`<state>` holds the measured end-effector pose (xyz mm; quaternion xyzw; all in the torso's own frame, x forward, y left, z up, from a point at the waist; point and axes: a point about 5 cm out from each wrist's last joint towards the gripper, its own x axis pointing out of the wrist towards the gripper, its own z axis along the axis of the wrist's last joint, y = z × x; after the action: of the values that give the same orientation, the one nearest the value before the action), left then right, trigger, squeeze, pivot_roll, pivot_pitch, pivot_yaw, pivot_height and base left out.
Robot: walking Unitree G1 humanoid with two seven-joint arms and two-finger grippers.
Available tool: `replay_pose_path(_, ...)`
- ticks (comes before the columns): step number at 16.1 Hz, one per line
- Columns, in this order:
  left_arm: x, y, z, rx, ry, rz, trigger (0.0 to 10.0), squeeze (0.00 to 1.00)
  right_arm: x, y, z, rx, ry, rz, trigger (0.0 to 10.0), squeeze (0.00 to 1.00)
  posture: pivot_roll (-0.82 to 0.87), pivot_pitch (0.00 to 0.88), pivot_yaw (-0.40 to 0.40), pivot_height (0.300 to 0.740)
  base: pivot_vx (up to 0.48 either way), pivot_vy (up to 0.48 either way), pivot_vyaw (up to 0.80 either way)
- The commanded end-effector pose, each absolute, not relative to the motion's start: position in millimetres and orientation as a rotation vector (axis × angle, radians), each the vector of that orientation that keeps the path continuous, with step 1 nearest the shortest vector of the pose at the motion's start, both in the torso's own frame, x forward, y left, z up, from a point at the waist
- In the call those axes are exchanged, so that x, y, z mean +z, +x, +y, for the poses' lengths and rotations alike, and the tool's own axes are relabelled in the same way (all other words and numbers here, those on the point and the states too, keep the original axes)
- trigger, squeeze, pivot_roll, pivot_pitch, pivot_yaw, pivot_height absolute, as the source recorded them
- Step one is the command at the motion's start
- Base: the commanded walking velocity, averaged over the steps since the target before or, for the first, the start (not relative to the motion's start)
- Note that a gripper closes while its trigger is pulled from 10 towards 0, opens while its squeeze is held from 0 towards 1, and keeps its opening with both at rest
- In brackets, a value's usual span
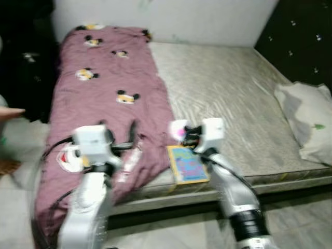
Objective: Clean up the room
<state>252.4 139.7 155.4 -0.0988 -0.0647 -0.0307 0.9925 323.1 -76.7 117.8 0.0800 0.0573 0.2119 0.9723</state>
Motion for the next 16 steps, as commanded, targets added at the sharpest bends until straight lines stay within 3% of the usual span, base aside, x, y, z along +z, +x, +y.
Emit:
replay_pose_path(1,156.1,252.5,130.4,-0.085,-0.211,-0.126,10.0,0.00,122.3,325.7,-88.6,0.403,0.147,0.093,10.0,0.00,0.05,0.078,-0.104,0.740,0.000,0.472,0.00)
replay_pose_path(7,156.2,256.4,133.0,-0.044,-0.194,-0.126,10.0,0.00,125.5,324.9,-84.8,0.434,0.152,0.076,10.0,0.00,0.05,0.074,-0.105,0.740,0.000,0.463,0.00)
replay_pose_path(9,156.8,258.5,135.9,0.002,-0.156,-0.118,10.0,0.00,127.2,324.7,-83.5,0.442,0.156,0.068,10.0,0.00,0.05,0.074,-0.104,0.740,0.000,0.000,0.00)
replay_pose_path(11,151.8,259.2,145.0,0.072,-0.120,-0.014,10.0,0.00,127.2,323.0,-81.3,0.456,0.144,0.061,10.0,0.00,0.05,0.074,-0.103,0.740,0.000,0.000,0.67)
replay_pose_path(13,157.5,255.5,151.6,0.025,0.006,-0.073,10.0,0.00,128.9,322.5,-80.5,0.463,0.146,0.052,10.0,0.00,0.05,0.073,-0.101,0.740,0.000,0.000,0.80)
replay_pose_path(16,154.0,252.4,154.9,0.053,0.013,-0.064,10.0,0.00,129.3,322.5,-81.2,0.464,0.144,0.051,10.0,0.00,0.04,0.078,-0.104,0.740,0.000,0.000,0.80)
